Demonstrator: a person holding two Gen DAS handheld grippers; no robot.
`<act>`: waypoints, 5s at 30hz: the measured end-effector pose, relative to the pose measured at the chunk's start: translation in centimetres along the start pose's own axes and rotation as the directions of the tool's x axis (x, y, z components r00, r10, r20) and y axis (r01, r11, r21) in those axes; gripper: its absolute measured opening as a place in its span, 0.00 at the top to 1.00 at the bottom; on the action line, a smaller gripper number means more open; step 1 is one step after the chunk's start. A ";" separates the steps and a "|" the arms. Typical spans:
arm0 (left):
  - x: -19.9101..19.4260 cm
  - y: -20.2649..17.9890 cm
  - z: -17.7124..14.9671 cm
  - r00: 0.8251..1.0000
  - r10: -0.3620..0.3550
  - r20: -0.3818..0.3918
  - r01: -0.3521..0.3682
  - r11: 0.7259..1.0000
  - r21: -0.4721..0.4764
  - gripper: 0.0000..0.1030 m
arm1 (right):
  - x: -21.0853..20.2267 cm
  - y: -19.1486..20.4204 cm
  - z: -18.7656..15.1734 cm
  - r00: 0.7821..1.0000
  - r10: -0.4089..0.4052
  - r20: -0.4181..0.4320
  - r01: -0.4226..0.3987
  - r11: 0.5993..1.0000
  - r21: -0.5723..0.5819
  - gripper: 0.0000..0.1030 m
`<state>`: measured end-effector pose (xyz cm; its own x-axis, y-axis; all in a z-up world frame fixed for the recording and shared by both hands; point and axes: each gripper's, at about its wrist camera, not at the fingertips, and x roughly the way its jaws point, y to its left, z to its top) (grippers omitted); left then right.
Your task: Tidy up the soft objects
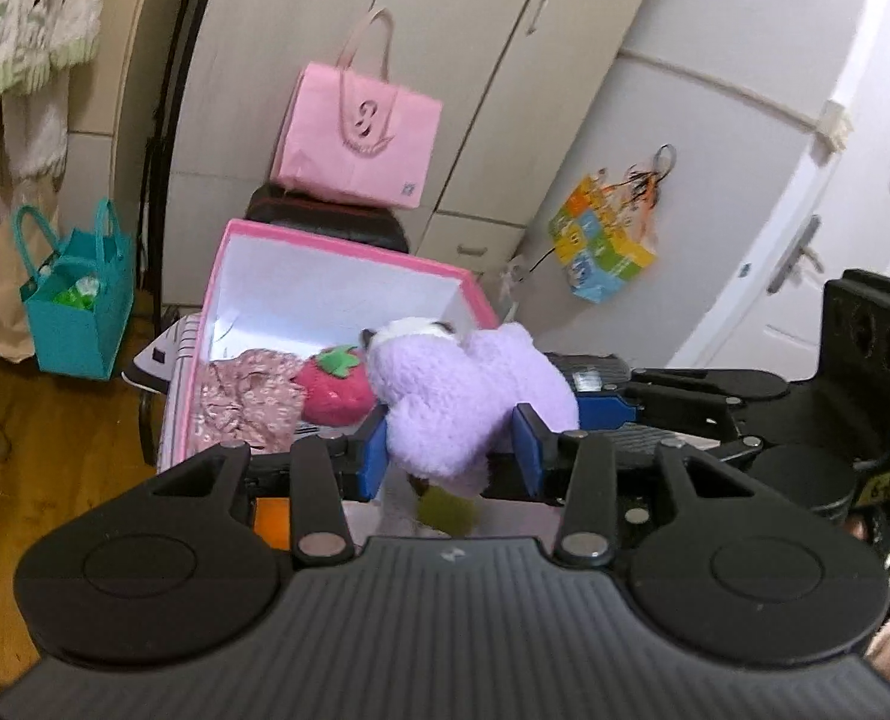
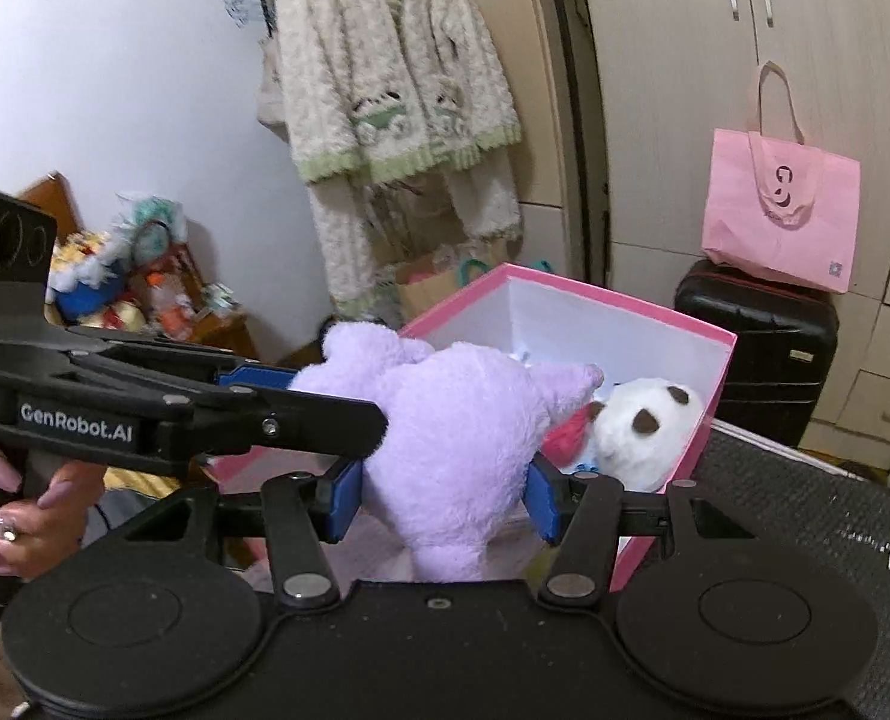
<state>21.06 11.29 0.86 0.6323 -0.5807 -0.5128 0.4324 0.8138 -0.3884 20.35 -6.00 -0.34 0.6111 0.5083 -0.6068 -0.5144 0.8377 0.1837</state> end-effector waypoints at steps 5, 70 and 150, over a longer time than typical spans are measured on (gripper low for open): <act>2.6 2.0 -0.3 0.999 0.022 -0.032 -0.022 1.000 0.008 0.61 | 3.4 -1.0 0.2 0.998 -0.032 -0.057 0.031 0.999 -0.021 0.41; -9.4 -12.5 -6.4 0.978 0.127 0.165 -0.161 0.964 0.212 0.07 | -18.0 -0.7 -8.0 0.905 -0.377 0.195 0.360 0.926 0.117 0.08; -8.3 -16.3 -13.9 0.801 0.483 0.352 -0.556 0.819 0.141 0.00 | -20.5 3.7 -17.4 0.701 -0.705 0.104 0.671 0.702 0.239 0.02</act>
<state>-0.19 2.53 0.85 0.9422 -0.0637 -0.3289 0.0931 0.9929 0.0746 -4.54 -16.77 -0.66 0.8536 -0.2134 -0.4751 0.1923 0.9769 -0.0933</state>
